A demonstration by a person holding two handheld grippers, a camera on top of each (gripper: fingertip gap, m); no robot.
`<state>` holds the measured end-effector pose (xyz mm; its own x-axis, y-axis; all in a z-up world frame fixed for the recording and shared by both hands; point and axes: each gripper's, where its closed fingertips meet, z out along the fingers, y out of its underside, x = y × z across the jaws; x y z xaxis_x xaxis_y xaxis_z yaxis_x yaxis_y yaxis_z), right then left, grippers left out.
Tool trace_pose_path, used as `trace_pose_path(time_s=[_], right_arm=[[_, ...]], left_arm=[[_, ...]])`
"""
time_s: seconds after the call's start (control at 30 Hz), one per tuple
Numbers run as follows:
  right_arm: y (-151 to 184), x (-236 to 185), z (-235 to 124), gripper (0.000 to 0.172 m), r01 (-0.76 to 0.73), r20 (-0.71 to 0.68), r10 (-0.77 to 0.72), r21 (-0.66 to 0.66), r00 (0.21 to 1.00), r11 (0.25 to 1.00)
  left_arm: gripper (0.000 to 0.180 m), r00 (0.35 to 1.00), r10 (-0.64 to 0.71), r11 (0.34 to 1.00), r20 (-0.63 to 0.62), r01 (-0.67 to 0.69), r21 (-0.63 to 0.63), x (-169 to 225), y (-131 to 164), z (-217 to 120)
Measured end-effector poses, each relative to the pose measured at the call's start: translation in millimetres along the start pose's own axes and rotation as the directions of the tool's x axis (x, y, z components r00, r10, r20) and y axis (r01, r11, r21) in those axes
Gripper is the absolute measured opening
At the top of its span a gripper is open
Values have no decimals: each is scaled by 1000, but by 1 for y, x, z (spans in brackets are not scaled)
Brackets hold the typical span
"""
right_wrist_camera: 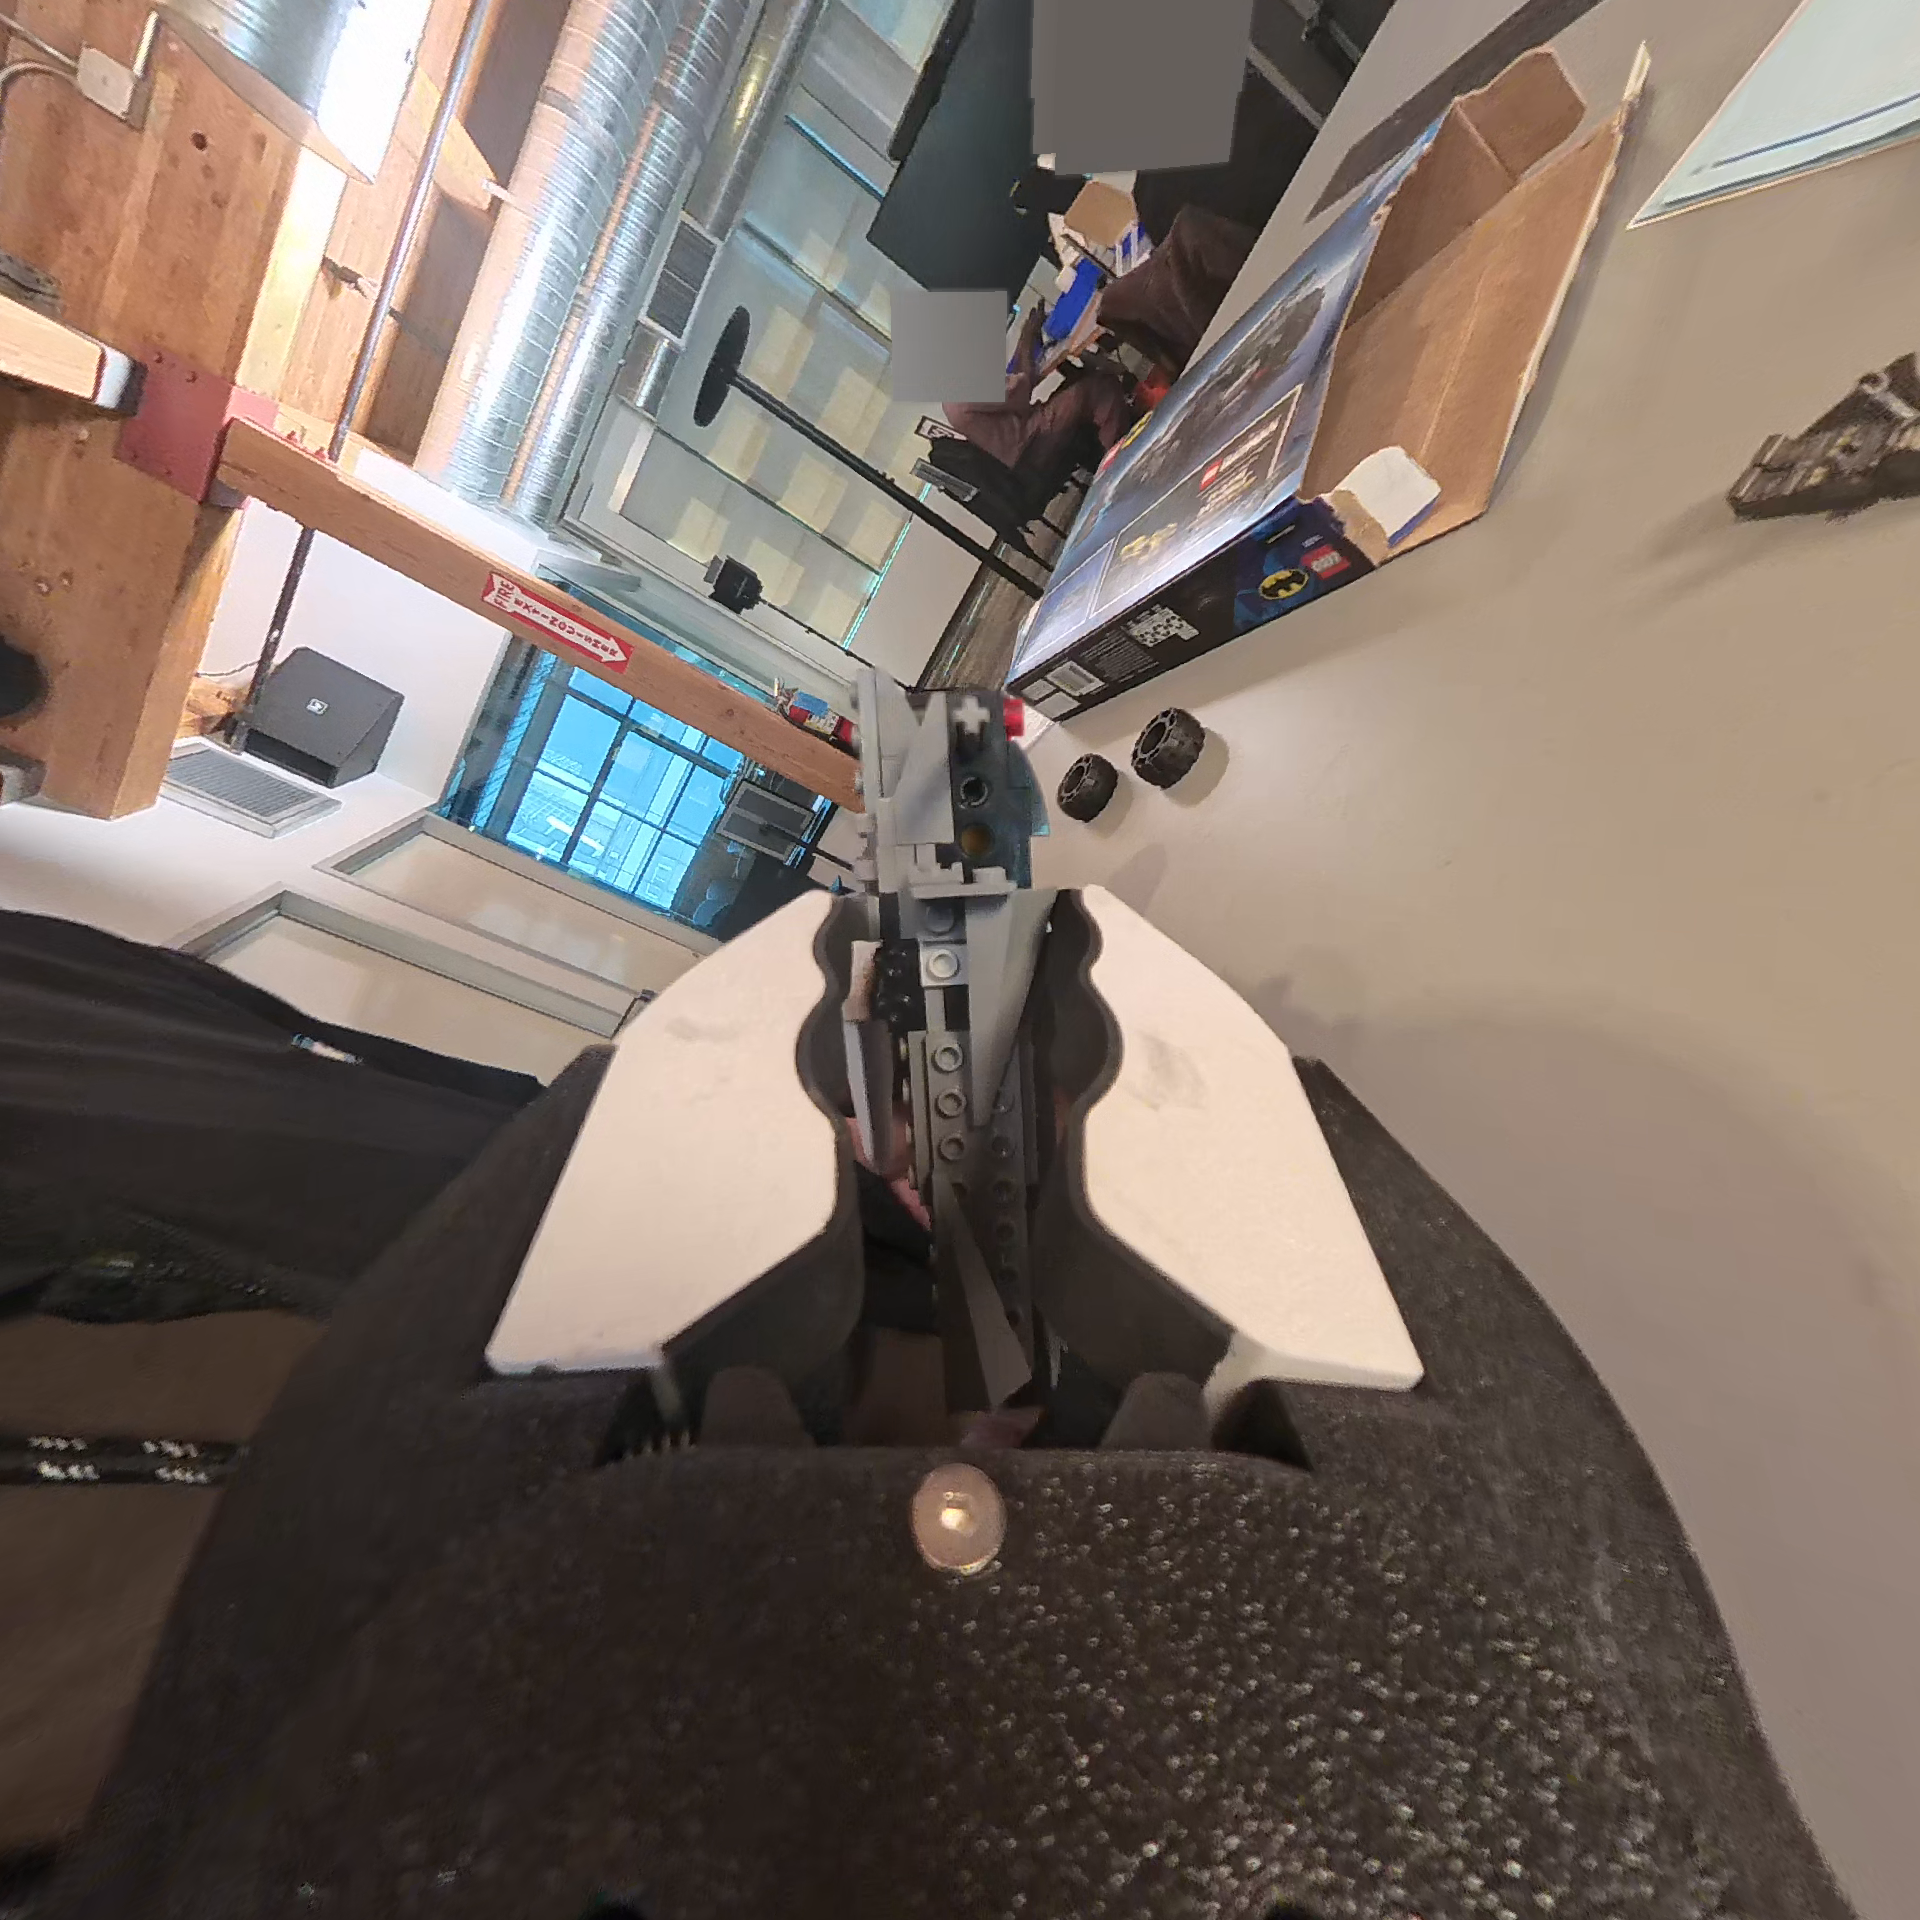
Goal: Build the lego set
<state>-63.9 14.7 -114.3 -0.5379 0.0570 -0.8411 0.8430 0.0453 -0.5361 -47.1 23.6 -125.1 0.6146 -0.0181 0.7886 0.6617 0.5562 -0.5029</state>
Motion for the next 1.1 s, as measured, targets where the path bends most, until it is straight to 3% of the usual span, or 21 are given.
trace_pose_path(time_s=[0.2,0.33,0.53,0.73,1.1], right_arm=[[-6,30,-8,53,89,-180,-83,23,980,996],[-9,39,-20,35,276,-287,-250,51,925,960],[-6,40,-17,19,463,-328,-436,6,838,886],[-4,45,-15,9,510,-373,-482,-27,793,860],[4,44,-11,6,539,-407,-508,-43,759,841]], left_arm=[[34,970,-230,965,74,218,148,-28,-12,-3],[35,921,-324,940,218,289,179,-49,-13,-8],[35,878,-312,949,363,309,68,-53,-1,0],[35,866,-307,948,394,314,48,-50,6,-2],[35,864,-262,958,430,287,7,-45,13,-6]])
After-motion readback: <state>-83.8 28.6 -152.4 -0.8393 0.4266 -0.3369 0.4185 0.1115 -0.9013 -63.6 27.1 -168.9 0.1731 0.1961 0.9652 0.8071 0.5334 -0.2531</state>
